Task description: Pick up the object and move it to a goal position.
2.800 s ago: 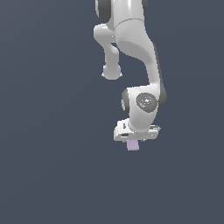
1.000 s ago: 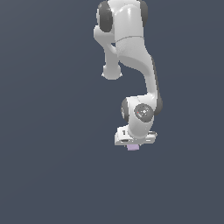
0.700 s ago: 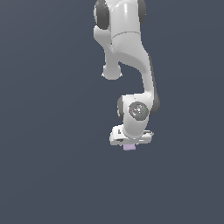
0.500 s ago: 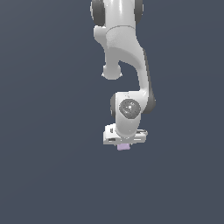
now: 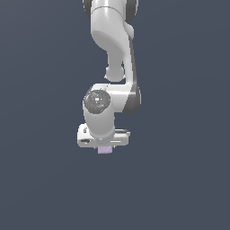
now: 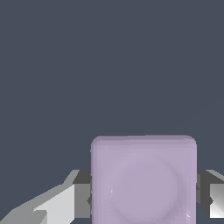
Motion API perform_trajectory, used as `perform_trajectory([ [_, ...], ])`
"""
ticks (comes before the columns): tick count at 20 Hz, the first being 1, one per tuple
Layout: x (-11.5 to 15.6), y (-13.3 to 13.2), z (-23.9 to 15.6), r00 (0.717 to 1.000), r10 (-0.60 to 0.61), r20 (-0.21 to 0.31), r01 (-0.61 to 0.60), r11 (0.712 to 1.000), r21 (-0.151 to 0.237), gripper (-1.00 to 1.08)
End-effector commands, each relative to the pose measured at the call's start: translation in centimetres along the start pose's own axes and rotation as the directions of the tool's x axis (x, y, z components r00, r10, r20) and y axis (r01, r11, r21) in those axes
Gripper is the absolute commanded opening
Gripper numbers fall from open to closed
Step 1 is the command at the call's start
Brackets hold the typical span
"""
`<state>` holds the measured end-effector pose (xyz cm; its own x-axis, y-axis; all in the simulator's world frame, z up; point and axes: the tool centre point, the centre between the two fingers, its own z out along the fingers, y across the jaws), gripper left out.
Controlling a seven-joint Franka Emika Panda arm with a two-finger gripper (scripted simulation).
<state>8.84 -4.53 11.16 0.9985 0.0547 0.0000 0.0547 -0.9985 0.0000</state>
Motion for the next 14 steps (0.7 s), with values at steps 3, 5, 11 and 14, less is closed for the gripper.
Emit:
perform_trajectory([
  [3, 0.7, 4.4, -2.9, 1.000, -0.001, 0.000, 0.001, 1.000, 0.001, -1.00],
  [5, 1.1, 6.3, -4.1, 1.000, -0.001, 0.000, 0.001, 1.000, 0.001, -1.00],
  [11, 2.0, 10.7, -6.8, 1.000, -0.001, 0.000, 0.001, 1.000, 0.001, -1.00],
  [14, 2.3, 11.9, -7.7, 1.000, -0.002, 0.000, 0.002, 1.000, 0.000, -1.00],
])
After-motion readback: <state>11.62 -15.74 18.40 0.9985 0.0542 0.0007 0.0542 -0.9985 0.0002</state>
